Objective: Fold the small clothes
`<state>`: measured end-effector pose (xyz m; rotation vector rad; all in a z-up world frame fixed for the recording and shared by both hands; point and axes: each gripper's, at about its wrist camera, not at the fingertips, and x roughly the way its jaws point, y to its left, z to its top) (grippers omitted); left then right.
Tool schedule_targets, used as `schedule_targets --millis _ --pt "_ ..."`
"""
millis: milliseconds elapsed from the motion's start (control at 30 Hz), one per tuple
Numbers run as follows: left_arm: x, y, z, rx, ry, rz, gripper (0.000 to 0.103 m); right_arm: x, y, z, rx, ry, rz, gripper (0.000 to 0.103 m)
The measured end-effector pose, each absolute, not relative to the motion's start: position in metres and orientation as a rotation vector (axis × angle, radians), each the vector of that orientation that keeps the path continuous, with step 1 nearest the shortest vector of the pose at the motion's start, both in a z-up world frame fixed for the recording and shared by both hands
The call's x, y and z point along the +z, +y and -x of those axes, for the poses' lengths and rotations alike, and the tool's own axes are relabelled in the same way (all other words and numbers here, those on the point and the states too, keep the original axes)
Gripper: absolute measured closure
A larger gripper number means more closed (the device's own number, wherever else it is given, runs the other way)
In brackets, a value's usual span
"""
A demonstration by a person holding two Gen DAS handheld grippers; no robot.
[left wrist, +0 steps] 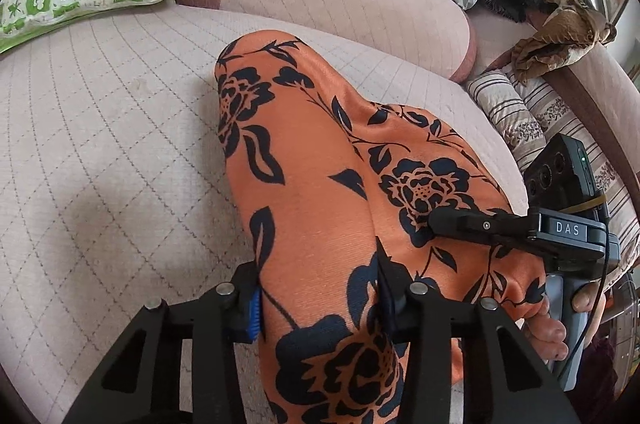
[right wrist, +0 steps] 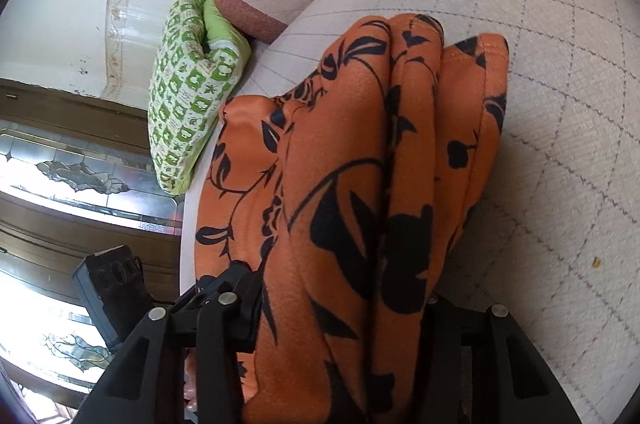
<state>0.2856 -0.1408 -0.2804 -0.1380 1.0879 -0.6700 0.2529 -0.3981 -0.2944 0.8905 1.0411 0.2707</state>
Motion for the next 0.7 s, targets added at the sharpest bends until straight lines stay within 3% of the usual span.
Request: schedule_targets --millis 700 --pt "-0.249 -0.064 -0.268 -0.548 1.016 0.163 0.06 -0.267 -0.322 -0.264 0.375 1.038 -0.82 0.059"
